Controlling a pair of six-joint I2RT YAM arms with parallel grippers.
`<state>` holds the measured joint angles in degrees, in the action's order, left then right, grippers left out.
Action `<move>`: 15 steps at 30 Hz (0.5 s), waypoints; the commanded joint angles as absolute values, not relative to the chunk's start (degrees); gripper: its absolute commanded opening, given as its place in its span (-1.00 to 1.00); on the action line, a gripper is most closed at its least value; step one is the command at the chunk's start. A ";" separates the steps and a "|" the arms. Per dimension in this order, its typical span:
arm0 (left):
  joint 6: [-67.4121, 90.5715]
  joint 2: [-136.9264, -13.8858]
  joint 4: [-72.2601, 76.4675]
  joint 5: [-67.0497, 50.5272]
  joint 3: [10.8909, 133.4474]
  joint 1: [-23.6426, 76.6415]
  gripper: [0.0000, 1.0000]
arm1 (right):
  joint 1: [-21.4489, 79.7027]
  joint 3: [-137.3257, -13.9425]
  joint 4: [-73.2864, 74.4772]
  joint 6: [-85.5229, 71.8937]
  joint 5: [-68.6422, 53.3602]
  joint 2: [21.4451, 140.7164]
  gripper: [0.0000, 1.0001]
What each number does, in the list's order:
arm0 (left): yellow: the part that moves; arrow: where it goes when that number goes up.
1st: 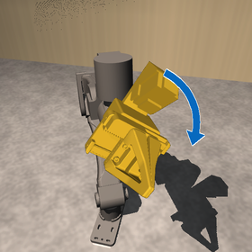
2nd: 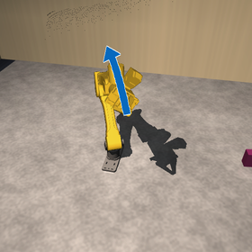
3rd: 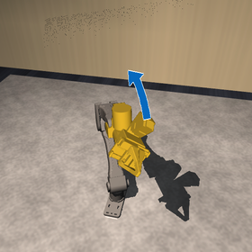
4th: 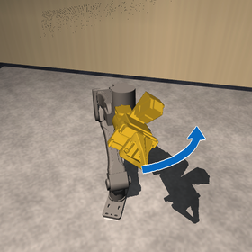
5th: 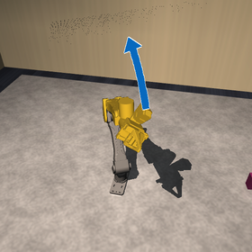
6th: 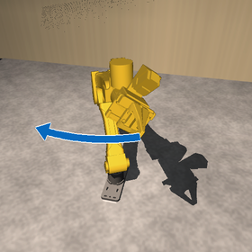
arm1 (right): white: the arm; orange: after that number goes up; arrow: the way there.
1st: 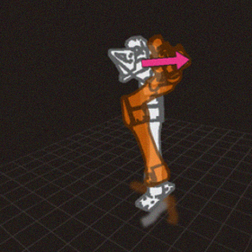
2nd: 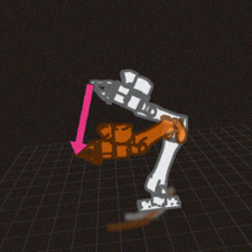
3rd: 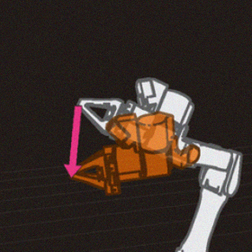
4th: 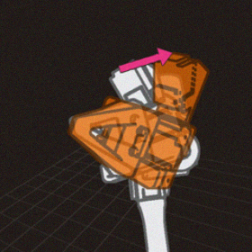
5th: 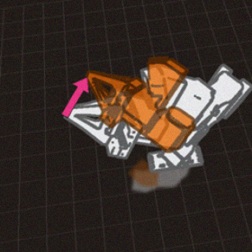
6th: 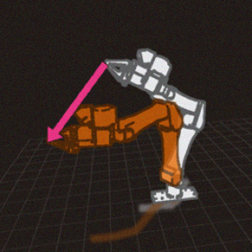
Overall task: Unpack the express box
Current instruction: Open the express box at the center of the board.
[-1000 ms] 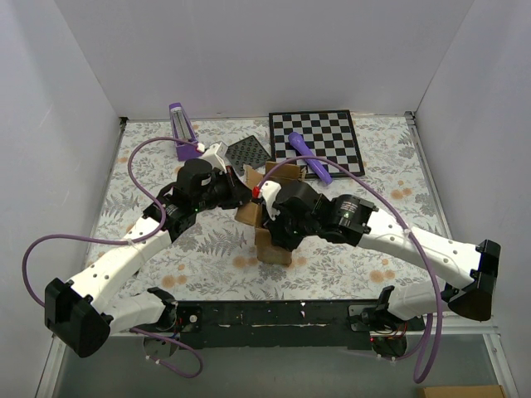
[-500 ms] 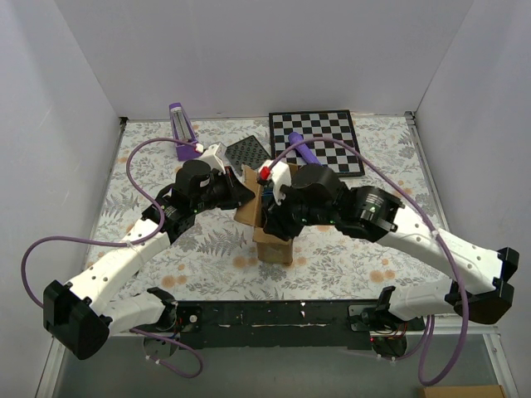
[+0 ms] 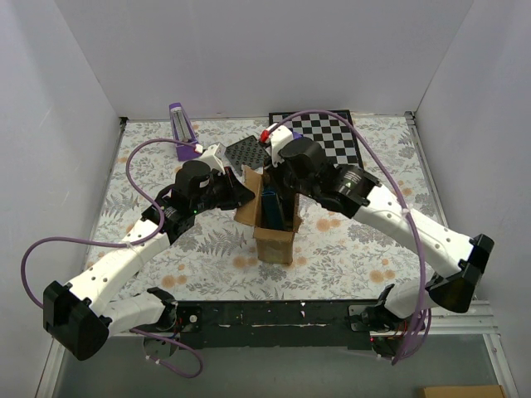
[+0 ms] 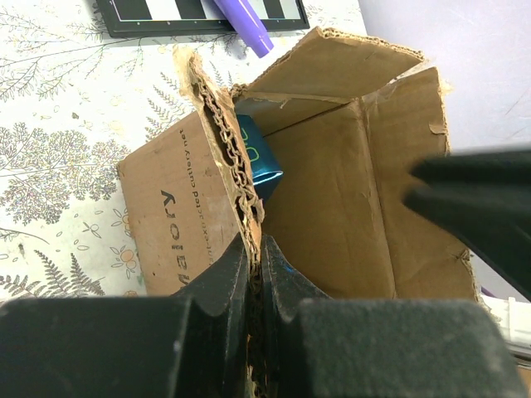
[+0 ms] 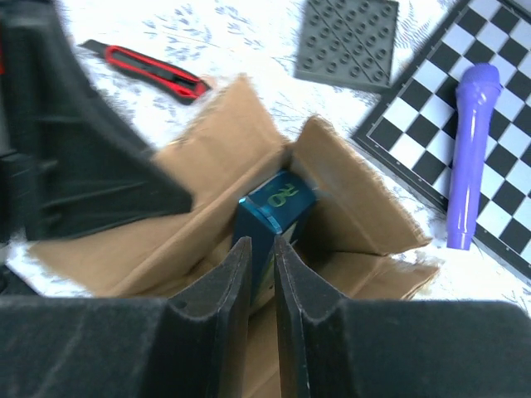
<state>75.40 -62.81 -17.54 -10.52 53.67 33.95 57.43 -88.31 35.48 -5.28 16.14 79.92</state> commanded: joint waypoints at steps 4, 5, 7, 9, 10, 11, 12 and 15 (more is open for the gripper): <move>73.04 -62.31 -22.68 -11.16 51.50 34.10 -1.00 | 50.19 -88.86 30.06 -5.27 13.63 83.76 -0.53; 72.95 -62.23 -22.68 -11.16 51.33 34.10 -1.00 | 49.14 -89.03 30.06 -5.36 13.36 84.63 -0.53; 72.95 -62.31 -22.41 -11.42 51.24 34.10 -1.00 | 48.26 -89.38 30.06 -5.62 13.01 85.43 -0.53; 72.95 -62.40 -22.15 -11.51 51.15 34.10 -1.00 | 47.38 -89.21 29.80 -5.54 12.13 86.13 -0.53; 72.86 -62.49 -22.06 -11.60 51.07 34.10 -1.00 | 47.03 -89.38 30.06 -5.71 11.95 86.74 -0.53; 72.77 -62.49 -22.06 -11.60 51.15 34.10 -1.00 | 46.85 -89.30 30.06 -5.63 11.78 87.01 -0.53; 72.77 -62.49 -22.06 -11.69 51.07 34.10 -1.00 | 46.76 -89.21 30.15 -5.54 11.52 87.19 -0.54; 72.51 -62.58 -22.06 -11.60 51.07 34.10 -1.00 | 46.15 -89.38 30.84 -5.36 10.47 88.41 -0.52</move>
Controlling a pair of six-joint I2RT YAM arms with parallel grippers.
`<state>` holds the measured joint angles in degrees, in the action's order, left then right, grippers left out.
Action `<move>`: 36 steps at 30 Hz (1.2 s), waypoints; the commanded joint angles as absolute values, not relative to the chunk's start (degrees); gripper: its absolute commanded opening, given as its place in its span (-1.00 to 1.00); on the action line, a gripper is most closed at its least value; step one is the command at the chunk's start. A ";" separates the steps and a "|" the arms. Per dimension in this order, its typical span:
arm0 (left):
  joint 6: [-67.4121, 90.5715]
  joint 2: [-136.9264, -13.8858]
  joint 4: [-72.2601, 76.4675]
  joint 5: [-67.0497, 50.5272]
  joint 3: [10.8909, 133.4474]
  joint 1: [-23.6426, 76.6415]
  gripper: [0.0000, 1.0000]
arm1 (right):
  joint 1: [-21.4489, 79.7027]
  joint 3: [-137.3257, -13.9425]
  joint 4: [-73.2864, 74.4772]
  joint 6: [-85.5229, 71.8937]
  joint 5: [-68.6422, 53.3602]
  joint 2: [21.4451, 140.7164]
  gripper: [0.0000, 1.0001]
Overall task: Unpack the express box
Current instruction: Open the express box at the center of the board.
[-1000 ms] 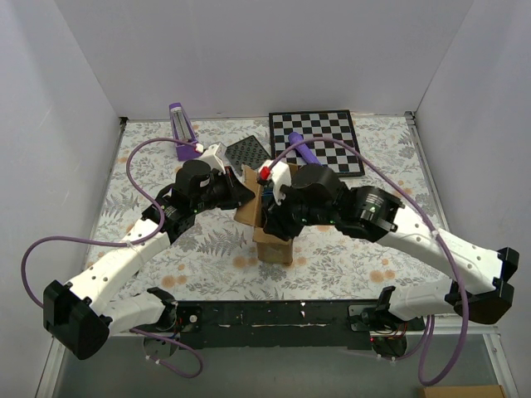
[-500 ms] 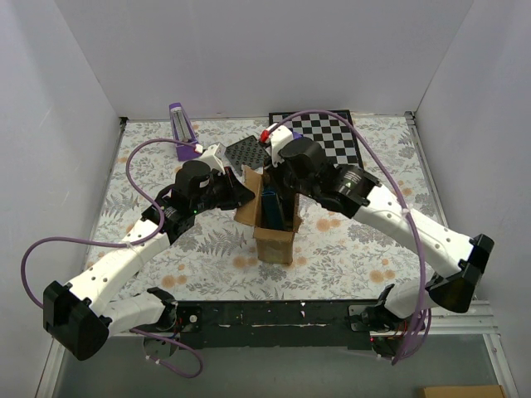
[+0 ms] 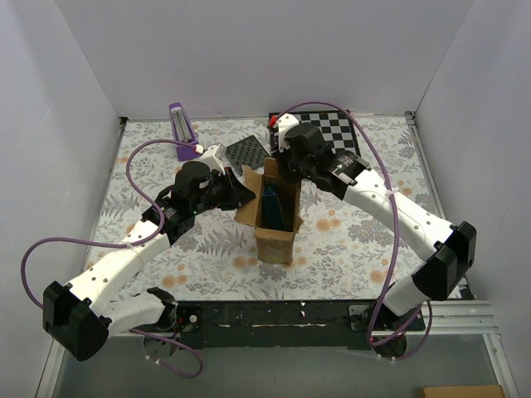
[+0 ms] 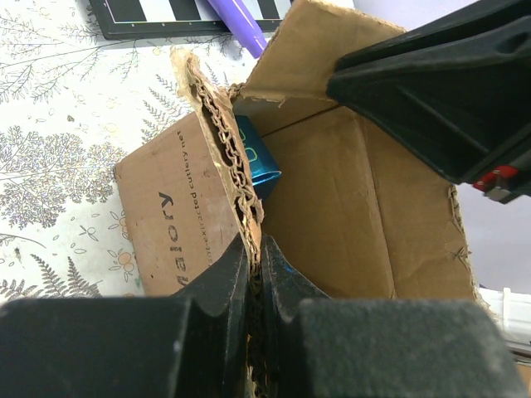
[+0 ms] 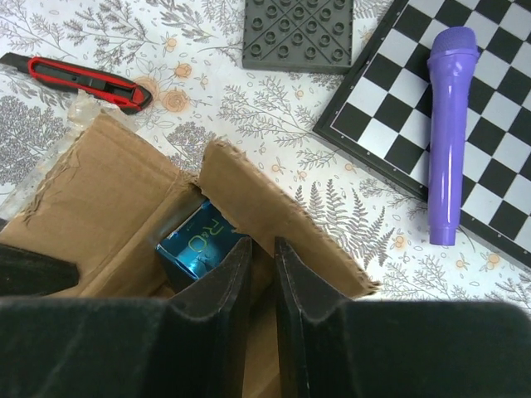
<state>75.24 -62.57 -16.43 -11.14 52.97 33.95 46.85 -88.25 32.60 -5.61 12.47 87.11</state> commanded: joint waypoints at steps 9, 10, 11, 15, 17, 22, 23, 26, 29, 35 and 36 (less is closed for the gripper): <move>72.25 -62.75 -21.88 -11.08 51.06 34.10 -1.00 | 45.00 -91.94 35.15 -3.08 8.79 92.20 -0.03; 72.33 -62.75 -21.80 -10.99 50.98 34.10 -1.00 | 44.83 -92.11 35.50 -2.99 8.88 92.55 -0.03; 72.33 -62.84 -21.80 -11.07 51.06 34.10 -1.00 | 44.65 -92.02 35.68 -2.90 8.70 92.72 -0.02; 72.25 -62.84 -21.97 -10.37 51.33 34.10 -1.00 | 44.38 -91.06 36.30 -2.37 7.04 92.81 -0.09; 72.25 -62.84 -22.06 -10.02 51.42 34.10 -0.96 | 44.38 -90.36 36.47 -1.94 6.07 92.64 -0.10; 72.25 -63.46 -22.15 -9.76 51.15 34.10 -0.79 | 44.30 -88.86 37.97 -0.70 3.95 92.64 -0.10; 72.25 -63.63 -22.24 -9.67 51.24 34.10 -0.75 | 44.38 -88.42 38.14 -0.27 4.22 92.55 -0.14; 72.42 -63.72 -22.41 -8.97 51.59 34.10 -0.60 | 44.38 -89.29 39.55 -0.26 5.53 93.42 -0.38; 71.90 -63.20 -22.94 -8.27 52.47 34.01 -0.24 | 44.38 -90.17 40.87 -0.26 6.94 94.04 -0.70; 70.32 -61.61 -26.01 -5.02 56.24 34.10 0.52 | 44.38 -90.70 41.66 -0.26 9.58 93.78 -0.95; 69.88 -60.74 -26.45 -3.79 56.95 34.10 0.58 | 44.30 -90.62 41.75 -0.18 9.75 93.69 -0.95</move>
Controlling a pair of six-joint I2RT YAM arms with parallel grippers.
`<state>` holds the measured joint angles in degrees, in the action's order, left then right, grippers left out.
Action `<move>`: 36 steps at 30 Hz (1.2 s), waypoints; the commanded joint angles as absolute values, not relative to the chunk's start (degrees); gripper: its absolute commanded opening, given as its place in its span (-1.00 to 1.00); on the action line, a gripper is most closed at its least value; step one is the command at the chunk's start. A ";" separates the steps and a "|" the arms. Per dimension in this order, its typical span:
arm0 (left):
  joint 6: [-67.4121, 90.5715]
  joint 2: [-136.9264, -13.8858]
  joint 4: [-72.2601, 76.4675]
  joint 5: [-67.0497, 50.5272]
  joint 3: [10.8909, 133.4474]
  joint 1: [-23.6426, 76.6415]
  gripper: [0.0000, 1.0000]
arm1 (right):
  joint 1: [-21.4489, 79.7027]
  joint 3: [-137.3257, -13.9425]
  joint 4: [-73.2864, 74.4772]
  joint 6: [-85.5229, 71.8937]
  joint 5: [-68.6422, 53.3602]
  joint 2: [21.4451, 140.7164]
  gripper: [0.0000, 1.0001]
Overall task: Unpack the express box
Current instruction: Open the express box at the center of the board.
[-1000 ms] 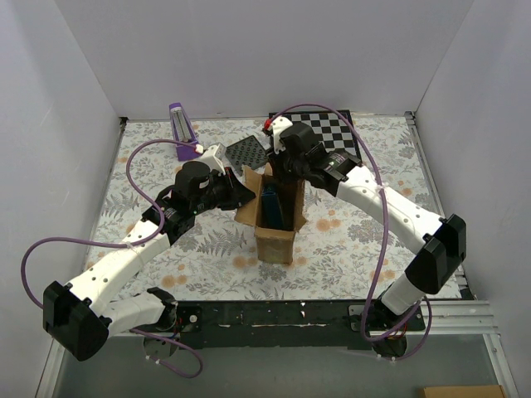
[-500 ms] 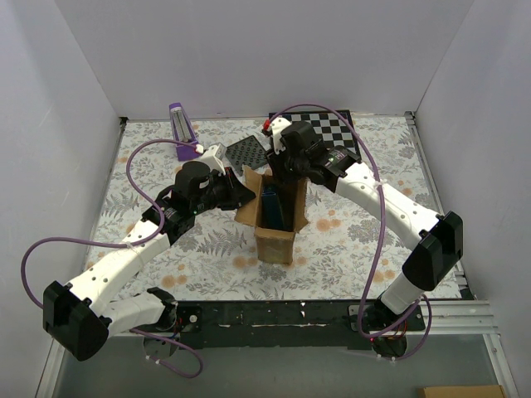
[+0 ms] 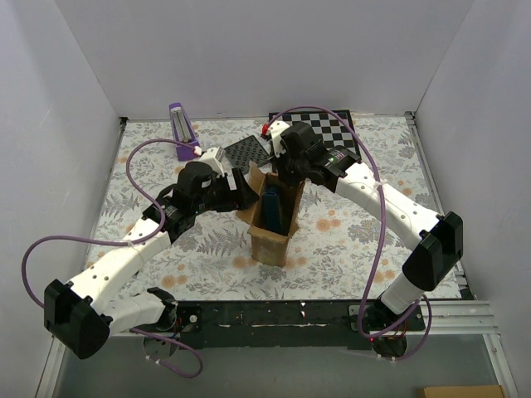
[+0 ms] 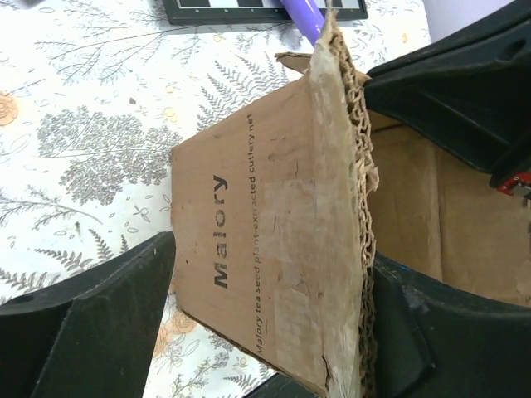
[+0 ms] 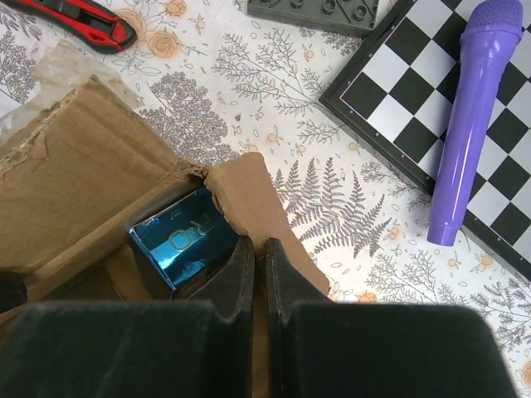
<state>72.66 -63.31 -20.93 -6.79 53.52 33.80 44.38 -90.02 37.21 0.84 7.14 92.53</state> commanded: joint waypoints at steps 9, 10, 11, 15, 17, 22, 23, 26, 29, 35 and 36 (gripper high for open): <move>69.70 -53.89 -31.29 3.43 67.93 34.01 0.56 | 44.30 -90.09 41.66 -0.44 10.11 92.72 -0.89; 69.96 -52.92 -30.85 2.04 68.03 34.01 0.51 | 44.30 -90.09 41.66 -0.53 10.11 92.64 -0.89; 70.13 -51.08 -29.72 1.15 67.94 34.01 0.50 | 44.38 -90.09 41.66 -0.44 10.11 92.72 -0.89; 71.10 -46.94 -26.11 -5.61 66.36 34.01 0.43 | 44.30 -90.09 41.48 -0.53 9.84 92.64 -0.89; 70.32 -45.45 -23.05 -12.52 64.43 34.01 0.36 | 44.38 -90.26 41.66 -0.53 9.84 92.55 -0.89; 70.05 -45.96 -19.77 -22.14 61.96 34.01 0.08 | 44.38 -90.26 41.66 -0.62 9.67 92.46 -0.89; 69.87 -46.75 -20.38 -22.76 61.53 34.01 -0.02 | 44.30 -90.26 41.66 -0.62 9.58 92.46 -0.89; 69.52 -48.25 -20.74 -23.38 59.16 34.10 -0.28 | 44.38 -90.18 41.66 -0.62 9.67 92.29 -0.89; 69.08 -48.52 -20.57 -22.85 56.26 34.01 -0.42 | 44.38 -90.00 41.57 -0.62 9.76 92.11 -0.89; 68.82 -47.12 -21.27 -22.41 52.12 34.10 -0.67 | 44.30 -90.09 41.75 -0.62 9.76 91.67 -0.89; 68.82 -46.76 -21.44 -22.24 50.73 34.01 -0.68 | 44.30 -90.09 41.75 -0.62 9.76 91.58 -0.89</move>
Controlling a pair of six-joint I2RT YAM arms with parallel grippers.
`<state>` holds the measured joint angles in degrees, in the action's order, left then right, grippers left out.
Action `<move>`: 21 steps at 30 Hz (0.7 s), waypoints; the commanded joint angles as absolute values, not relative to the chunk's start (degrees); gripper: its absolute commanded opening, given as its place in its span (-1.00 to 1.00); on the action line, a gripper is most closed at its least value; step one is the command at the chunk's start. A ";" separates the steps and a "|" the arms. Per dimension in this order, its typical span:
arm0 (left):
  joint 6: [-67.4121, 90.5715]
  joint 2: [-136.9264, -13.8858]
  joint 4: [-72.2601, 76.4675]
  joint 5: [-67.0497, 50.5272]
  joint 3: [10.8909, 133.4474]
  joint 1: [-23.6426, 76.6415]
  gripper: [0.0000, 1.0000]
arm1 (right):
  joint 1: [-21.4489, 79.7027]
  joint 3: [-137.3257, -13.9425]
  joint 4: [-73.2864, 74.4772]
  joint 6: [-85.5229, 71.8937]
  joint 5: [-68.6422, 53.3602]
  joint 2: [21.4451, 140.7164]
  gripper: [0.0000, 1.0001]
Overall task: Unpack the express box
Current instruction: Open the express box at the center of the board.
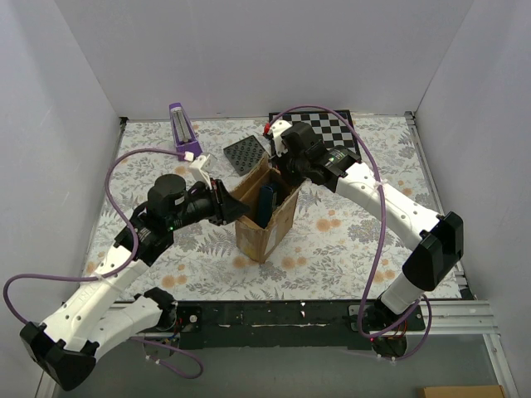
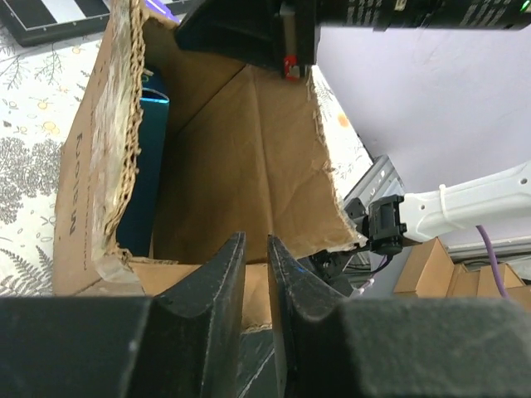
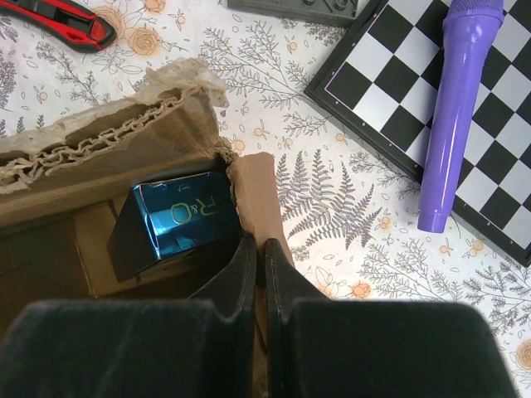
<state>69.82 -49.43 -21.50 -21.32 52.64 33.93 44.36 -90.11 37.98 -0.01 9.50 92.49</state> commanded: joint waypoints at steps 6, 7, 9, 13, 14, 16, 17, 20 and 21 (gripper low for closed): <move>69.87 -44.65 -22.68 -19.16 44.04 34.10 -0.75 | 44.38 -91.49 42.36 -1.67 9.75 89.39 -0.32; 69.96 -44.47 -22.59 -18.81 43.60 34.10 -0.75 | 44.30 -91.84 42.19 -1.84 9.58 88.95 -0.25; 70.14 -44.04 -22.33 -18.63 43.07 34.10 -0.75 | 44.38 -93.16 42.01 -2.20 9.49 87.28 -0.12; 70.22 -43.86 -22.06 -18.19 42.63 34.10 -0.75 | 44.56 -95.09 40.09 -2.99 6.95 84.03 -0.03; 70.31 -43.94 -22.06 -18.28 42.71 34.10 -0.75 | 44.73 -95.45 39.56 -2.90 4.94 82.81 -0.02; 70.49 -43.95 -21.88 -18.19 42.63 34.10 -0.75 | 45.17 -96.85 38.59 -2.81 3.61 82.01 -0.02; 70.58 -43.95 -21.71 -18.19 42.54 34.10 -0.75 | 45.70 -97.20 38.15 -2.81 2.82 81.31 -0.03; 71.01 -43.77 -21.36 -17.76 42.28 34.10 -0.71 | 46.40 -98.70 37.18 -2.90 -0.25 80.86 -0.10; 71.19 -43.68 -21.01 -17.32 42.19 34.10 -0.68 | 46.58 -98.88 37.09 -2.73 -2.00 81.03 -0.13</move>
<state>70.98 -44.40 -20.93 -19.07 43.51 33.93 45.43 -95.55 40.62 -2.57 4.14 82.54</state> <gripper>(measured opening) 0.142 0.461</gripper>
